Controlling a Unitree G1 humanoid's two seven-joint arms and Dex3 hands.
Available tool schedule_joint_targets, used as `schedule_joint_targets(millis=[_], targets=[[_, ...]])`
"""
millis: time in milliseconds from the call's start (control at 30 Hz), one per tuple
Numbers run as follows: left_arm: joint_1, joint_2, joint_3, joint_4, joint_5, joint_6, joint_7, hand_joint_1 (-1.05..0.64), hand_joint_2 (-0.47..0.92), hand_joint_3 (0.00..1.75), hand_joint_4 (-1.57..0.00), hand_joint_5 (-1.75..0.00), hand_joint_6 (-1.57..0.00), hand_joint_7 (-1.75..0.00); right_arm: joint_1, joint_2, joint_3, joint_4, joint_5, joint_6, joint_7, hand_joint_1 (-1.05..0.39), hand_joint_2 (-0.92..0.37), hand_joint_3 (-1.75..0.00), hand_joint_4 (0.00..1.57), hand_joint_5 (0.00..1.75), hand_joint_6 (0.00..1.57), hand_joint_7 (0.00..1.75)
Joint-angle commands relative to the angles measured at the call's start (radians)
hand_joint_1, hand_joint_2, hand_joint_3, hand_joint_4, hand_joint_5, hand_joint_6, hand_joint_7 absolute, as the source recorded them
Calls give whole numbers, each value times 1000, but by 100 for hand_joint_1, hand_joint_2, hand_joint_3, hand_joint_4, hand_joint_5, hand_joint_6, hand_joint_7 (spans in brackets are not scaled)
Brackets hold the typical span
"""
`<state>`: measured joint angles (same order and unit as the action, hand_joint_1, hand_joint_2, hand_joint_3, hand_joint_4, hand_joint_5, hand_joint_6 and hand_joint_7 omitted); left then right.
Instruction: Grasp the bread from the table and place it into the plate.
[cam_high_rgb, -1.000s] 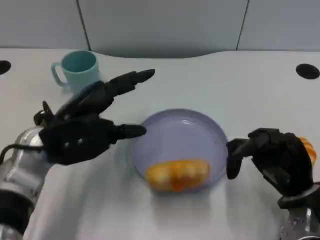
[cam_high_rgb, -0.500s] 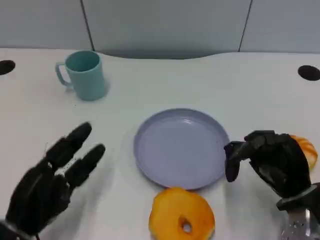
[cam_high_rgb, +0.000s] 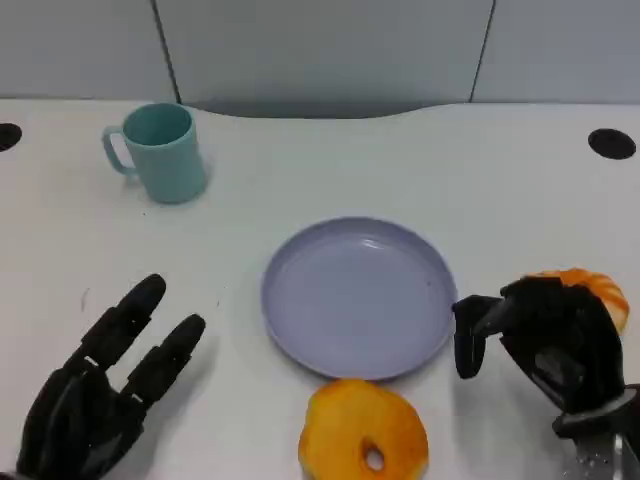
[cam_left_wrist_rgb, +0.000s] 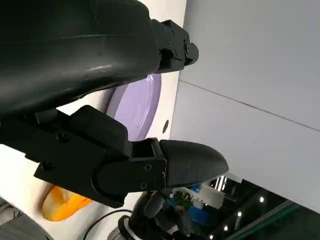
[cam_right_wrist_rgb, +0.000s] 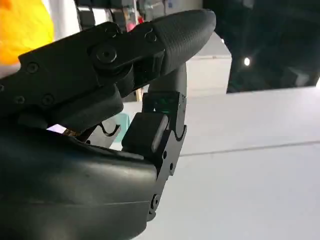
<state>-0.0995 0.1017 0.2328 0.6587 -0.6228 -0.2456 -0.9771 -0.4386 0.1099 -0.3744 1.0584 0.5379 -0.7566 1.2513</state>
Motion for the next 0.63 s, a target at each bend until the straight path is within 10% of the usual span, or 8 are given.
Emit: schedule_joint_targets(millis=[33, 633], targets=[[0, 6, 29, 20, -22, 78, -45, -105, 92, 56, -17, -8, -16, -4, -2, -6, -22, 8, 18, -16, 0, -45, -92, -3, 99, 157, 116, 63], [74, -31, 74, -162, -123, 440, -72, -105, 92, 44, -50, -22, -41, -6, -12, -56, -84, 53, 49, 10, 160, -45, -92, -6, 95, 167, 104, 88]])
